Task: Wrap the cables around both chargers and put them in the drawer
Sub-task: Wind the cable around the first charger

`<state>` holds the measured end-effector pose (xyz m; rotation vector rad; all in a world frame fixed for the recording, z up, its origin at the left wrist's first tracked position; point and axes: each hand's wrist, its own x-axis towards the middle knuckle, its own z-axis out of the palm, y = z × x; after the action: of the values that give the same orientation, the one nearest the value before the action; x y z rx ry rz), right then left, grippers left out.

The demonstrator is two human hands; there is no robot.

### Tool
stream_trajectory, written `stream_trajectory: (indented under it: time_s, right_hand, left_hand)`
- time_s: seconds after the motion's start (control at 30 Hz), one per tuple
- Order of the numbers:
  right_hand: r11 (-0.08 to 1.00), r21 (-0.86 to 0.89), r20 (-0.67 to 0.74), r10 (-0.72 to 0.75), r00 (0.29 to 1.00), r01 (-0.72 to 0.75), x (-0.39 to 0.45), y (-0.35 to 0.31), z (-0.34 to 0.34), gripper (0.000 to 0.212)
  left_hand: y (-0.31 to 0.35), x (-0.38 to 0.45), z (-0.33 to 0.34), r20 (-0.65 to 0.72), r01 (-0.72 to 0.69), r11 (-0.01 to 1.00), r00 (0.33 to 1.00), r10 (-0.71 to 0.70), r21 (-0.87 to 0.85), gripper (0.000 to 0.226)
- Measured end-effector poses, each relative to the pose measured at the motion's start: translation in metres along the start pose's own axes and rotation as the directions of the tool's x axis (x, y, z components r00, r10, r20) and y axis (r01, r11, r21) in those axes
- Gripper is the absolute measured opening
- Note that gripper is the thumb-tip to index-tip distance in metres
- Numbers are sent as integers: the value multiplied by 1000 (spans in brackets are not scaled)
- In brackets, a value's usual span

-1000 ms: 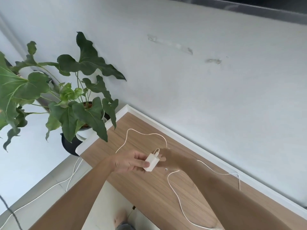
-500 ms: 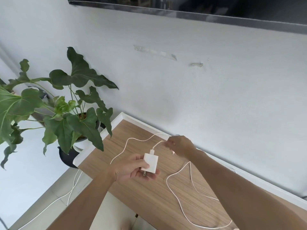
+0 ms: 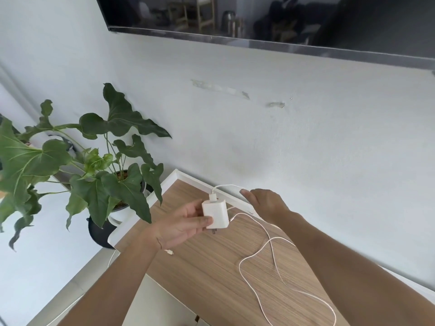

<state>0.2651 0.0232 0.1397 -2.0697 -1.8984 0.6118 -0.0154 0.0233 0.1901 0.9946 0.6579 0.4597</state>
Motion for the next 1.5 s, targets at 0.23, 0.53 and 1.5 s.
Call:
stream_trajectory:
  time_s: [0.23, 0.53, 1.5]
  right_hand:
    - [984, 119, 71, 123, 990, -131, -9, 3, 13, 69]
    - [993, 93, 64, -76, 995, 70, -46, -18, 28, 56]
    - [805, -374, 114, -453, 884, 460, -122, -25, -49, 59]
  left_hand:
    - [14, 10, -4, -182, -230, 968, 961, 209, -103, 64]
    - [18, 28, 0, -387, -333, 924, 890, 241, -189, 40]
    - [1, 70, 16, -342, -163, 982, 932, 121, -97, 16]
